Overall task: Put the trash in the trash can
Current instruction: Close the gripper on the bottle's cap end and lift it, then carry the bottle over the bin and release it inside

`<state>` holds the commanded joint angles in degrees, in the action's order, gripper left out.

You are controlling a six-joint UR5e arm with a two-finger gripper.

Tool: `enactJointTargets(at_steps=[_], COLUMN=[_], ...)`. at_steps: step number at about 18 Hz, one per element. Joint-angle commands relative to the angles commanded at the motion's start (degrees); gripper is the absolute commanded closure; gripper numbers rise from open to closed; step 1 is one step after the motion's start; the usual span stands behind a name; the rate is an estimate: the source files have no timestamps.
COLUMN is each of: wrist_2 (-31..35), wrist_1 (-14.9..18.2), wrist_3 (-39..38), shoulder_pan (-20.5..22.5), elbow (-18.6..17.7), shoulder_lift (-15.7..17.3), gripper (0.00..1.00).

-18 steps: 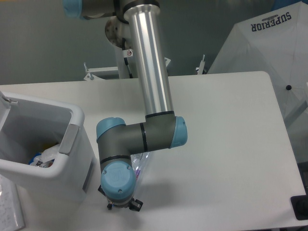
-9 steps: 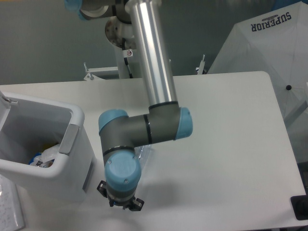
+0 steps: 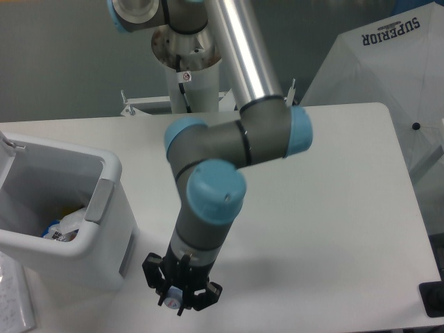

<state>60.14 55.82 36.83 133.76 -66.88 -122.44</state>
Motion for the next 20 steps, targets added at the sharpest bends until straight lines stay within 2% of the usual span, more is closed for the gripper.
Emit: enactJointTargets(at_steps=[2, 7, 12, 18, 20], wrist_2=[-5.8, -15.6, -25.1, -34.5, -36.0], wrist_1=[-1.2, -3.1, -3.3, -4.8, -4.9], wrist_3=[0.1, 0.5, 0.4, 1.5, 1.5], shoulder_pan=[1.6, 4.1, 5.6, 5.5, 5.1], elbow=[0.0, 0.5, 0.6, 0.4, -0.3], shoulder_lift=[2.0, 6.2, 10.9, 12.6, 14.2], gripper=[1.0, 1.0, 1.0, 0.98, 0.96])
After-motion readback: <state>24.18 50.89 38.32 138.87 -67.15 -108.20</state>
